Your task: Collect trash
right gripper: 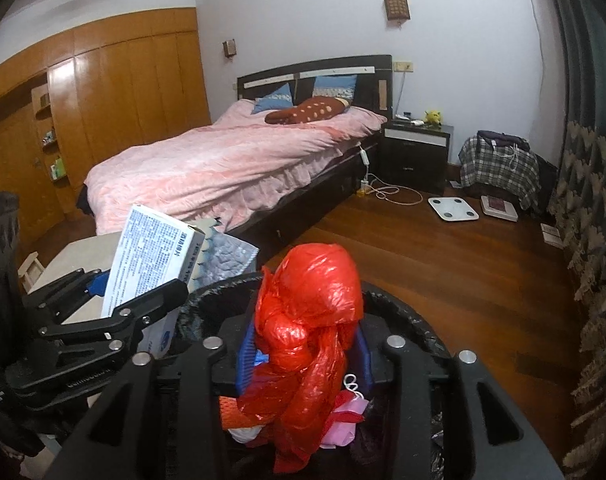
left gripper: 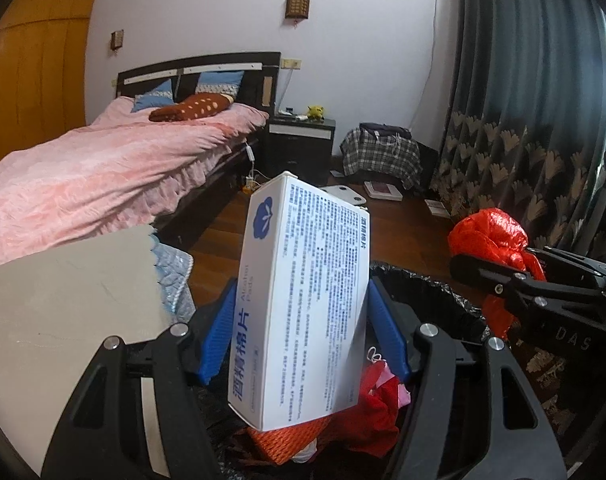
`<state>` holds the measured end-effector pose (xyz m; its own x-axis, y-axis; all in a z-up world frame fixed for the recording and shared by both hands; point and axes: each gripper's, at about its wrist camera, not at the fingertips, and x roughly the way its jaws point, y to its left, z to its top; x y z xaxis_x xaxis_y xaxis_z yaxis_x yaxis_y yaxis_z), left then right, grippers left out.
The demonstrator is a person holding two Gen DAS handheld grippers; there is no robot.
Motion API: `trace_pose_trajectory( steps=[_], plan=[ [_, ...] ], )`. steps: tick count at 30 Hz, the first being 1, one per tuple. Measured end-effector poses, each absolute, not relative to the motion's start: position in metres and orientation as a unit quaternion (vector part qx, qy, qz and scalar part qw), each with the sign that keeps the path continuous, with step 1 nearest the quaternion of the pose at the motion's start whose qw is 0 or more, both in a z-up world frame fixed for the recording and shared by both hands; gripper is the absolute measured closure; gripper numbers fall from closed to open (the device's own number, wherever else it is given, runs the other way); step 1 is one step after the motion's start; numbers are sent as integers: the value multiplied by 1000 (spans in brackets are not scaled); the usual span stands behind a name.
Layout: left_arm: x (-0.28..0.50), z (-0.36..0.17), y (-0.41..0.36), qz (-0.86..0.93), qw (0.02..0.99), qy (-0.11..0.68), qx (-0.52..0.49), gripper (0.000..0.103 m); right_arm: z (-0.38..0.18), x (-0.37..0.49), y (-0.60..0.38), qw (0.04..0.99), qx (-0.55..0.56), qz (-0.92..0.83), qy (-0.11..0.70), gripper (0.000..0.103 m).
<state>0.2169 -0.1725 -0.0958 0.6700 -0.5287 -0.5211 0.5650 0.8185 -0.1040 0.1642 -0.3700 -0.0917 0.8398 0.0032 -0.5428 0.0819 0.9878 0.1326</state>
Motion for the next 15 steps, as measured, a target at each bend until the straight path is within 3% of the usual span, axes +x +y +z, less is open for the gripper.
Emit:
trace_pose_trajectory(
  steps=[2,7,10,15],
  plan=[
    [221,-99,-173,-302,912,277,31,38,-95,164,-376,956,76,-28,283,43],
    [225,-101,-167,-301,912,279,21,26,-97,163,-384,955,77,-39,283,27],
    [225,-100,-163,-295,913,281,19,21,-95,160,-386,955,83,-47,280,10],
    [223,-89,-147,-276,920,279,22,13,-88,155,-386,956,82,-53,278,6]
  ],
)
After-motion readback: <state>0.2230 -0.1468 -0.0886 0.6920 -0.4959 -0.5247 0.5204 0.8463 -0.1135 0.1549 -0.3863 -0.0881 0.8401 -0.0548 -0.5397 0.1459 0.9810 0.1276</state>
